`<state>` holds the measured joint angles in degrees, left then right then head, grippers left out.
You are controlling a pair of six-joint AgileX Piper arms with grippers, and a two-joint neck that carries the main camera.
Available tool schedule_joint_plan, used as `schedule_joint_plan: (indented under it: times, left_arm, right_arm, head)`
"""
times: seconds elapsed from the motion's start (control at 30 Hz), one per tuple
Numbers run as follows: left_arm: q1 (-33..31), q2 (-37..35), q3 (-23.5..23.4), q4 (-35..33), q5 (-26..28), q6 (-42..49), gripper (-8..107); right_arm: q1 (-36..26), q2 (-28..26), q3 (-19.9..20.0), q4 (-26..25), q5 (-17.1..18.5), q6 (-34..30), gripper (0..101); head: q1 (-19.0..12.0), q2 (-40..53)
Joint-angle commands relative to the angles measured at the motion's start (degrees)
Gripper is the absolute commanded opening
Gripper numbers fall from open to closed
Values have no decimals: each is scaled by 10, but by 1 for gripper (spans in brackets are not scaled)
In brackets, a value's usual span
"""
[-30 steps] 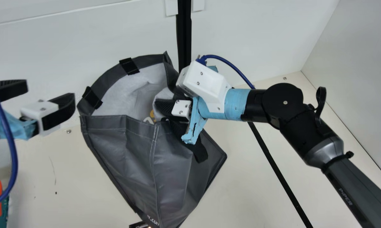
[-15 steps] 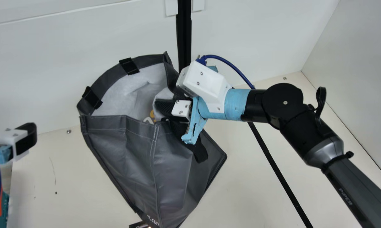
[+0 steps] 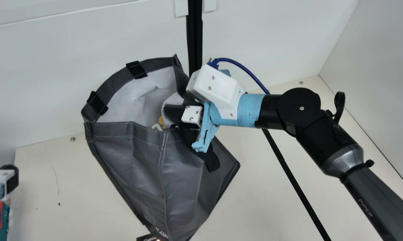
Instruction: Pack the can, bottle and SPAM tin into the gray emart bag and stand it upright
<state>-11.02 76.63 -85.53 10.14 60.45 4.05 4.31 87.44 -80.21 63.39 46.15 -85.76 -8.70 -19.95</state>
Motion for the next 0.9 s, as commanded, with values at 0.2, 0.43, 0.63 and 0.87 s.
schedule_joint_plan:
  times: [0.2,0.43,0.63,0.87]
  left_arm:
    - [4,-65,75,17,-15,-45,90]
    - [7,-121,130,29,-32,-87,90]
    - [6,-169,175,51,-61,-130,90]
    - [5,-176,181,56,-64,-138,90]
  right_arm:
    - [0,0,0,0,0,0,0]
    - [0,0,0,0,0,0,0]
    - [0,0,0,0,0,0,0]
    - [0,0,0,0,0,0,0]
  head:
    - [-13,0]
    - [-13,0]
    - [-13,0]
    - [-13,0]
